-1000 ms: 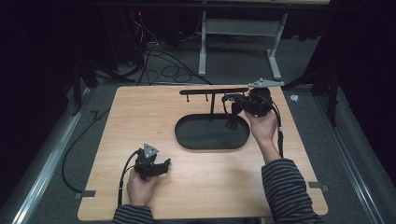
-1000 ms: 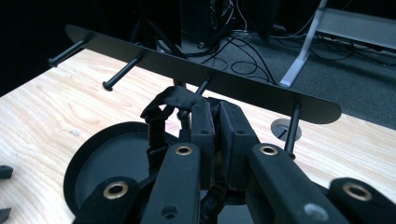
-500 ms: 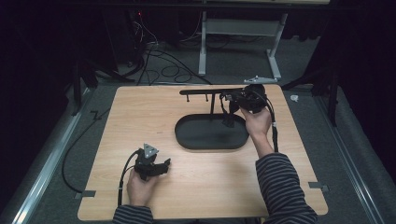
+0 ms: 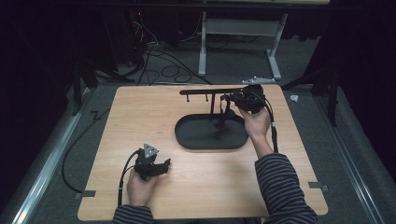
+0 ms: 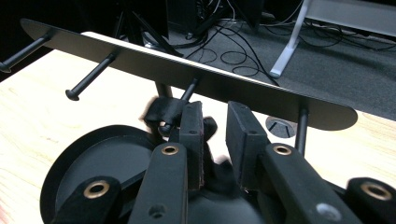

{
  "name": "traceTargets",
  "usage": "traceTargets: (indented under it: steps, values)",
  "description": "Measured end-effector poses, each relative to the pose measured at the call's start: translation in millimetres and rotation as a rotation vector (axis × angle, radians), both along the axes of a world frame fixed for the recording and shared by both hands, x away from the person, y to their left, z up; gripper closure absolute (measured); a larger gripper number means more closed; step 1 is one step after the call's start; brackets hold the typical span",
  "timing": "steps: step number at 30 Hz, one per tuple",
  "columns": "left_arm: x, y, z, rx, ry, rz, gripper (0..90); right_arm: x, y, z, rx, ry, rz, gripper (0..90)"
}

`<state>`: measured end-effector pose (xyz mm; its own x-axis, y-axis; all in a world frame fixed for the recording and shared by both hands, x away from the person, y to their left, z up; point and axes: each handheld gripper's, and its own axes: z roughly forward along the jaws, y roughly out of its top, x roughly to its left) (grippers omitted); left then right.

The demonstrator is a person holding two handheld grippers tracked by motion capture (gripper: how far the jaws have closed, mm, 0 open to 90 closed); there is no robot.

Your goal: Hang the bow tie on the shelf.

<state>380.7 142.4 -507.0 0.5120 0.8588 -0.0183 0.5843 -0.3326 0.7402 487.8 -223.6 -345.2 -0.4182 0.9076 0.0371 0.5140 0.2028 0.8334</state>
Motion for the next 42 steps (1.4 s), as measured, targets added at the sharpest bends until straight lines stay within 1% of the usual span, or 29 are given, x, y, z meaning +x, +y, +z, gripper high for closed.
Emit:
traceTargets:
  steps: [5,6,9,10,15,16,19,20,23,24,25,26,36,38,41,42]
  values:
    - [0.0,0.0,0.0,-0.001,0.000,0.001,27.1,-3.2,-1.8,3.3,-0.002,-0.016,0.006,78.0]
    - [0.0,-0.1,0.0,-0.001,0.000,0.001,27.0,-6.1,-3.6,5.4,0.007,-0.021,0.008,77.2]
    - [0.0,0.0,0.0,-0.001,-0.001,0.001,27.0,-9.7,-6.4,6.9,0.011,-0.028,0.009,75.8]
    - [0.0,0.0,0.0,-0.001,0.000,0.000,27.0,-13.5,-9.7,7.7,0.018,-0.031,0.005,75.2]
    - [0.1,0.2,0.0,0.000,0.000,-0.001,27.0,-19.7,-17.1,7.2,0.026,-0.030,0.003,74.5]
    - [0.1,0.2,-0.1,-0.002,-0.001,0.001,27.0,-24.3,-21.4,6.2,0.035,-0.033,0.004,74.1]
    - [0.1,0.1,-0.1,-0.001,-0.002,0.001,27.0,-27.7,-24.1,4.9,0.034,-0.033,0.003,73.4]
    - [0.0,0.0,0.0,0.000,0.000,-0.001,27.0,-31.3,-28.2,3.3,0.035,-0.034,0.004,72.6]
    - [0.1,0.1,0.0,0.000,-0.001,0.000,27.0,-34.3,-32.2,2.3,0.046,-0.039,0.002,71.7]
    - [0.1,0.1,0.0,0.001,-0.001,-0.001,27.0,-37.3,-35.8,1.8,0.058,-0.039,0.001,69.5]
    - [0.1,0.1,0.0,0.001,-0.001,-0.001,27.0,-37.3,-35.8,1.8,0.058,-0.039,0.001,69.5]
    - [0.1,0.0,0.0,0.001,-0.001,-0.001,27.0,-40.3,-39.5,1.3,0.073,-0.037,0.006,67.2]
    - [0.1,0.0,0.0,0.001,-0.001,-0.001,27.0,-56.5,-53.7,0.0,0.093,-0.064,0.009,66.4]
    - [0.1,0.0,0.0,0.001,-0.001,-0.001,27.0,-59.3,-55.0,0.1,0.095,-0.061,0.009,66.4]
    - [0.1,0.0,0.0,0.001,-0.001,-0.001,27.0,-62.0,-56.5,0.3,0.097,-0.067,0.013,66.2]
    - [0.1,0.0,0.0,0.000,0.000,-0.001,27.0,-64.7,-58.4,0.4,0.106,-0.071,0.017,65.7]
